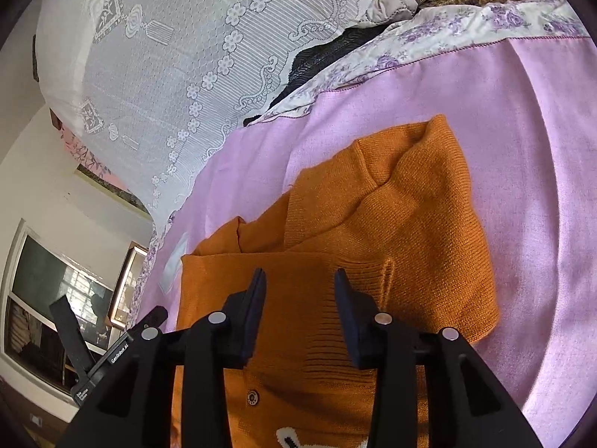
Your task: Fold small clothes
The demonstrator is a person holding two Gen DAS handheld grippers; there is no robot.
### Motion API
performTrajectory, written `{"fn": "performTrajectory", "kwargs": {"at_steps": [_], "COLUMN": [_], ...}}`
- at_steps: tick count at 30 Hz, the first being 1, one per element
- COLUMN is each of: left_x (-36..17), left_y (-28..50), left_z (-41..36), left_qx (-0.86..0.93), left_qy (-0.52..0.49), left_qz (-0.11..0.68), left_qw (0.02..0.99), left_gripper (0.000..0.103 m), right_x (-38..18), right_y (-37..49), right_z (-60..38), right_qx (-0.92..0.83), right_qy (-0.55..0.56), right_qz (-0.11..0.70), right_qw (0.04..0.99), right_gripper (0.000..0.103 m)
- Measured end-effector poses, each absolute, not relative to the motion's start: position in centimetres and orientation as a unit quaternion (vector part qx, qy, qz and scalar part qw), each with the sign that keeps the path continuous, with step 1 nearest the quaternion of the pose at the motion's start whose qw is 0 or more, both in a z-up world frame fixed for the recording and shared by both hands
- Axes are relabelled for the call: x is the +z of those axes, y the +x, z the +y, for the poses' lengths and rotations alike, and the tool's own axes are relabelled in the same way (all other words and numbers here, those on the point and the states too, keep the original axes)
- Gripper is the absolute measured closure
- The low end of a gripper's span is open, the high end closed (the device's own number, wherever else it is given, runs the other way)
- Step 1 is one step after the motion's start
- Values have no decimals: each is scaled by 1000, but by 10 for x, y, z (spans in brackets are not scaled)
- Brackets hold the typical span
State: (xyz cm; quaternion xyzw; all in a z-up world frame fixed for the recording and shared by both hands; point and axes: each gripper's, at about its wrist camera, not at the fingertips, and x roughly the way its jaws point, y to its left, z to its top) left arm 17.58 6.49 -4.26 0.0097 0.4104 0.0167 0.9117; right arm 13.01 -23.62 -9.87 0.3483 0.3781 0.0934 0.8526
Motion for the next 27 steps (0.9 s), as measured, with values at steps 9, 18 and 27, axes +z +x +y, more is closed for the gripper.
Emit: {"fn": "performTrajectory", "kwargs": {"at_steps": [9, 18, 27], "left_x": [-84, -72, -74], "left_y": [207, 186, 175], "left_z": [85, 55, 74], "left_qx": [24, -7, -17], "left_qy": [-26, 42, -11], "left_qz": [479, 451, 460], "left_qw": [877, 892, 888], "left_gripper": [4, 5, 4], "right_x": [-113, -99, -91], "right_y": [137, 134, 118], "right_z": [-236, -199, -180], "right_qx": [59, 67, 40], "right_qy": [317, 237, 147], "right_qz": [406, 411, 382], "right_qw": [855, 878, 911], "right_gripper": [80, 63, 62]}}
